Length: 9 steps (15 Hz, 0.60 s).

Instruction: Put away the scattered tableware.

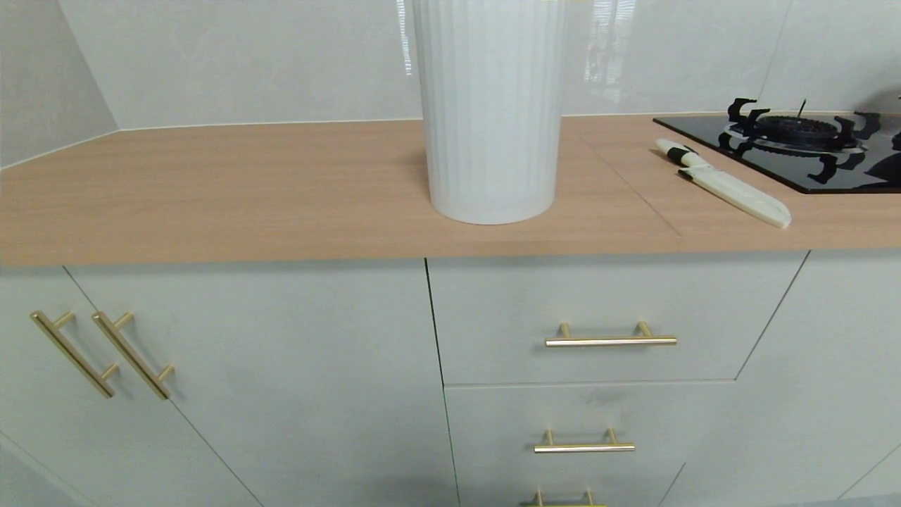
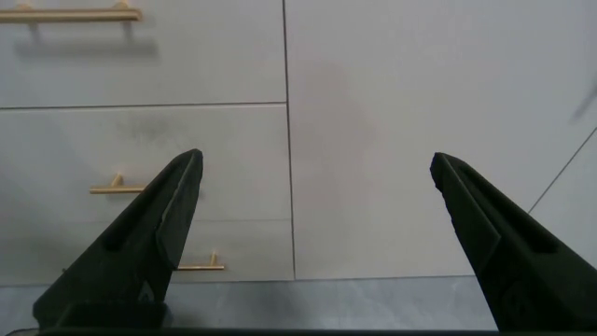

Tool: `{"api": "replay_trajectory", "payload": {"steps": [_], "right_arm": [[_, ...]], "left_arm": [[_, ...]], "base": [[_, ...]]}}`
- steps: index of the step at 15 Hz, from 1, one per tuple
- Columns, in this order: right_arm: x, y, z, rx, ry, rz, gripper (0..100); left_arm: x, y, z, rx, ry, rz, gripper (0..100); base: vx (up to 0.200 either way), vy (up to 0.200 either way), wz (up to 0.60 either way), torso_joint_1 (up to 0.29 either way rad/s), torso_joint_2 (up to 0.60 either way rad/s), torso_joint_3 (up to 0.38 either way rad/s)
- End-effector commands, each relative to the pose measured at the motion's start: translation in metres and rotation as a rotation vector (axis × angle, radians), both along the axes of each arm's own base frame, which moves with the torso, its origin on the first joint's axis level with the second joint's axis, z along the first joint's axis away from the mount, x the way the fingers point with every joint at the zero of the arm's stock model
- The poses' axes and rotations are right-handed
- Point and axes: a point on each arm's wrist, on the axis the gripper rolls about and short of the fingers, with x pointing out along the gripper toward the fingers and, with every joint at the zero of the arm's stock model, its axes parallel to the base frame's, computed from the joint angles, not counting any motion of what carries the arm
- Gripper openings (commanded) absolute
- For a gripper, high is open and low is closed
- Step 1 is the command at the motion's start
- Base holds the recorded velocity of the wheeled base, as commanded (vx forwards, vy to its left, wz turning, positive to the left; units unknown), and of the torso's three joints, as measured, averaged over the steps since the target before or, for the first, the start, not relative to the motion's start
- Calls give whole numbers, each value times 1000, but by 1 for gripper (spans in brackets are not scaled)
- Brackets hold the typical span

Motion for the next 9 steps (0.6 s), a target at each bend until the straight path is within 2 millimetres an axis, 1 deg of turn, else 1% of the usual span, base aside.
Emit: {"api": "replay_trajectory", "payload": {"steps": [1,4,6,8,9], "right_arm": [[0,0,0,0,1,0,100],[0,0,0,0,1,0,100],[0,0,0,-2,1,0,100],[0,0,0,0,1,0,100],[0,0,0,0,1,0,100]], "left_arm": [[0,0,0,0,0,0,100],[0,0,0,0,0,0,100],[0,0,0,0,0,0,100],[0,0,0,0,0,0,100],[0,0,0,0,0,0,100]], "base": [[0,0,0,0,0,0],[0,0,0,4,-17,-9],[0,0,0,88,-276,-188],[0,0,0,134,-229,-261],[0,0,0,149,-491,-290]]}}
